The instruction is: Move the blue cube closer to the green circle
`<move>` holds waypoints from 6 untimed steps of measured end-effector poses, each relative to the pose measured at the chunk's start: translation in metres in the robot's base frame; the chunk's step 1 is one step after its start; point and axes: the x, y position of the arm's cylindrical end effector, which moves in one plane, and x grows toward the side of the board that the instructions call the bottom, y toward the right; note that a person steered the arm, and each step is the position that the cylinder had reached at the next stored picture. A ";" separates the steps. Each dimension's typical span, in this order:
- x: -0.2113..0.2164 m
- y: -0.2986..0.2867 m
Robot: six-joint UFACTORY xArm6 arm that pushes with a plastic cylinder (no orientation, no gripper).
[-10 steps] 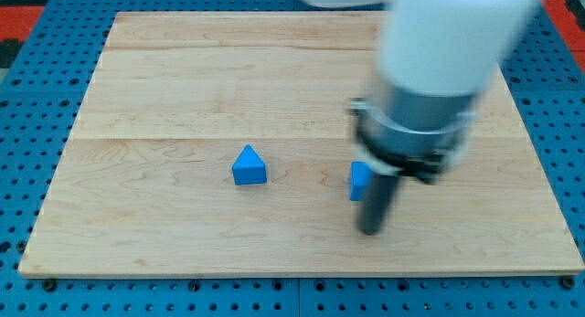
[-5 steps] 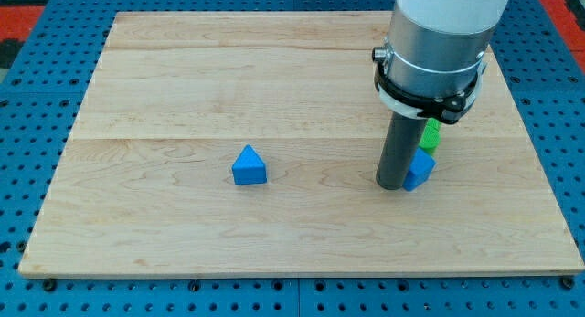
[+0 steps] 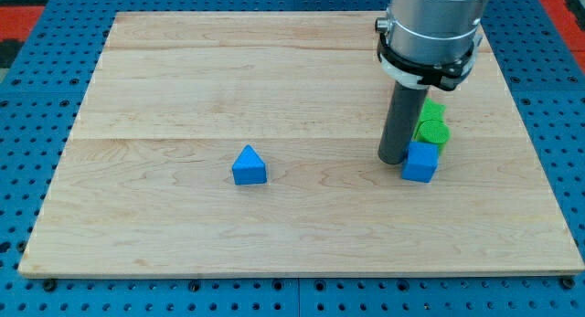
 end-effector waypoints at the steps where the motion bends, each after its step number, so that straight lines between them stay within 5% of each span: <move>1: 0.011 0.015; 3: 0.027 0.014; 4: 0.069 0.009; 6: 0.075 0.076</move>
